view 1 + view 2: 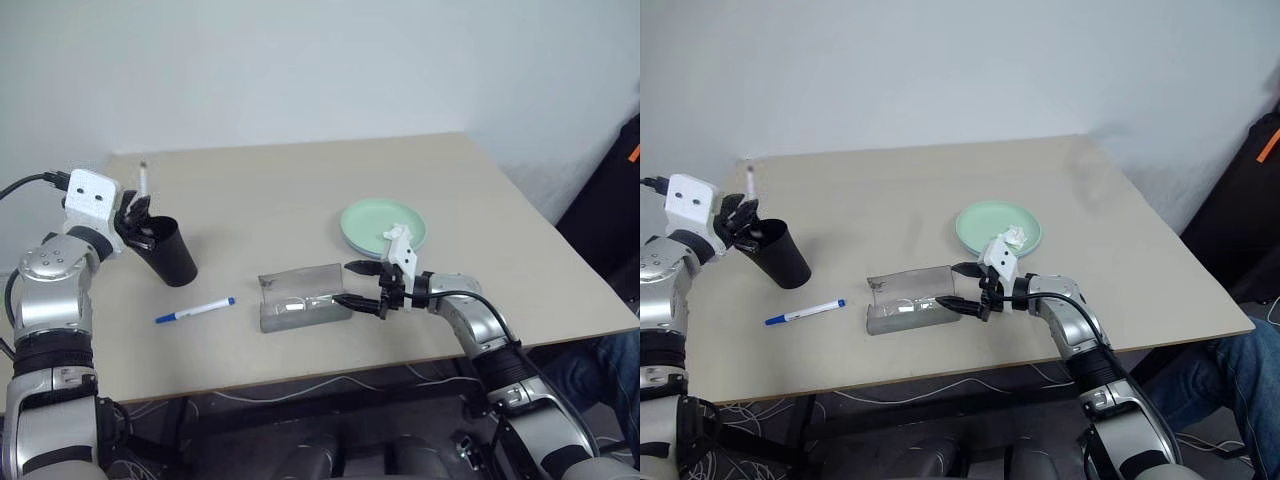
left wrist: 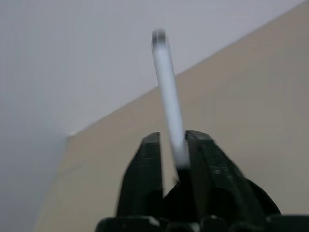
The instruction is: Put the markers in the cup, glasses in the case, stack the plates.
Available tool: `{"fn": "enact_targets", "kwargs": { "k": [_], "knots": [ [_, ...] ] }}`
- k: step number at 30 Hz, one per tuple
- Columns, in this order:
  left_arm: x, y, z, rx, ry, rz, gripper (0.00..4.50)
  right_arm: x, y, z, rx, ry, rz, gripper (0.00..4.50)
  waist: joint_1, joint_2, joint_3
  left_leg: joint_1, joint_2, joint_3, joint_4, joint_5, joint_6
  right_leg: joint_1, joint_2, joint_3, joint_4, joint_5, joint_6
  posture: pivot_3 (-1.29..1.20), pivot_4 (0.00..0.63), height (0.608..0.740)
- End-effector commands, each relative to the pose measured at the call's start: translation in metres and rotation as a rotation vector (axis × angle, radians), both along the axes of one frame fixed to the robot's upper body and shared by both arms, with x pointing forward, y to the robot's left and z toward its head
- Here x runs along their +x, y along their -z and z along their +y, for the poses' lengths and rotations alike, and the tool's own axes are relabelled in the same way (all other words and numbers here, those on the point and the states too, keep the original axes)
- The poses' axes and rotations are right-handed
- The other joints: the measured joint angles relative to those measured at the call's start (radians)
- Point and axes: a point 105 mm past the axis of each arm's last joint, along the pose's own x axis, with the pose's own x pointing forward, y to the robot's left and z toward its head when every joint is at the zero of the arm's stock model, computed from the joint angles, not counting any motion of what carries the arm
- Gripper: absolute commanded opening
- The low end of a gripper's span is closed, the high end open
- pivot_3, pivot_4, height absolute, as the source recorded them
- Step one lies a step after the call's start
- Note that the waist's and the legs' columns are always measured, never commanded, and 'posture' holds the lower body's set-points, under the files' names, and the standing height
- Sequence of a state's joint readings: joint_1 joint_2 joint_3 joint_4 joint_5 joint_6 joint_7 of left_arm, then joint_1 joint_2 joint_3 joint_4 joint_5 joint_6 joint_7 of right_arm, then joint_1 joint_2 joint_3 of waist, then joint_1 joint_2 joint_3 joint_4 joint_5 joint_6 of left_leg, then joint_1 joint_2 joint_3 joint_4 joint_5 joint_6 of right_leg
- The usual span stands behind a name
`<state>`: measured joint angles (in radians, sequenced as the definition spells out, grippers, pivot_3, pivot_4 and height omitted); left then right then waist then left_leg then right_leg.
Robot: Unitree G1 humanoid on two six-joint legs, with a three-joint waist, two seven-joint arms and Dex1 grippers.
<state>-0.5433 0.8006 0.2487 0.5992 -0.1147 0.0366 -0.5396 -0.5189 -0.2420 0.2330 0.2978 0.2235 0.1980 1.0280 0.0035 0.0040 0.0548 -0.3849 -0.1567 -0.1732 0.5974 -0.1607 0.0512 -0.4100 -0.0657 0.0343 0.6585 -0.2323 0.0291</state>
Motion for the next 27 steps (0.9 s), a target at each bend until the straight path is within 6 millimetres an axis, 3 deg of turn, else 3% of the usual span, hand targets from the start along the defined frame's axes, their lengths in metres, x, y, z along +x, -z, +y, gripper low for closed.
{"fn": "enact_targets", "kwargs": {
  "k": [1,6,12,20,23,27],
  "knots": [
    [0.004,-0.020,-0.001,0.028,-0.001,-0.065,2.22,0.001,-0.014,0.002,0.016,-0.007,-0.053,4.03,0.000,0.000,0.000,0.000,0.000,0.000,0.000,0.000,0.000,0.000,0.000,0.000,0.000,0.000,0.000,0.00,0.000,0.740],
    [0.005,-0.018,-0.005,0.034,0.020,-0.055,3.92,0.001,-0.014,0.002,0.018,-0.008,-0.052,4.03,0.000,0.000,0.000,0.000,0.000,0.000,0.000,0.000,0.000,0.000,0.000,0.000,0.000,0.000,0.000,0.00,0.000,0.740],
    [0.004,-0.030,-0.017,0.036,0.089,-0.076,3.92,0.001,-0.014,0.004,0.019,-0.013,-0.054,4.03,0.000,-0.001,0.000,0.000,0.000,0.000,0.000,0.000,0.000,0.000,0.000,-0.001,0.000,0.000,0.000,0.00,0.000,0.740],
    [-0.019,-0.059,-0.084,-0.049,0.517,-0.012,3.92,0.002,-0.015,0.005,0.016,-0.016,-0.058,4.03,-0.001,-0.002,0.000,0.000,0.000,0.000,0.000,0.000,0.000,0.000,0.000,0.000,0.000,0.000,0.000,0.00,0.000,0.740],
    [-0.031,-0.054,-0.097,0.018,0.618,0.110,3.92,0.003,-0.015,0.006,0.016,-0.016,-0.059,4.03,-0.007,-0.001,0.001,0.000,0.000,0.000,0.000,0.000,0.000,0.000,0.000,0.000,0.000,0.000,0.000,0.00,0.000,0.740],
    [-0.043,-0.029,-0.093,0.172,0.659,0.360,3.92,0.004,-0.015,0.006,0.016,-0.016,-0.061,4.03,-0.015,-0.001,0.001,0.000,0.001,0.000,-0.001,0.000,0.000,-0.001,0.001,0.001,0.001,-0.001,-0.002,0.00,0.000,0.740]
  ]
}}
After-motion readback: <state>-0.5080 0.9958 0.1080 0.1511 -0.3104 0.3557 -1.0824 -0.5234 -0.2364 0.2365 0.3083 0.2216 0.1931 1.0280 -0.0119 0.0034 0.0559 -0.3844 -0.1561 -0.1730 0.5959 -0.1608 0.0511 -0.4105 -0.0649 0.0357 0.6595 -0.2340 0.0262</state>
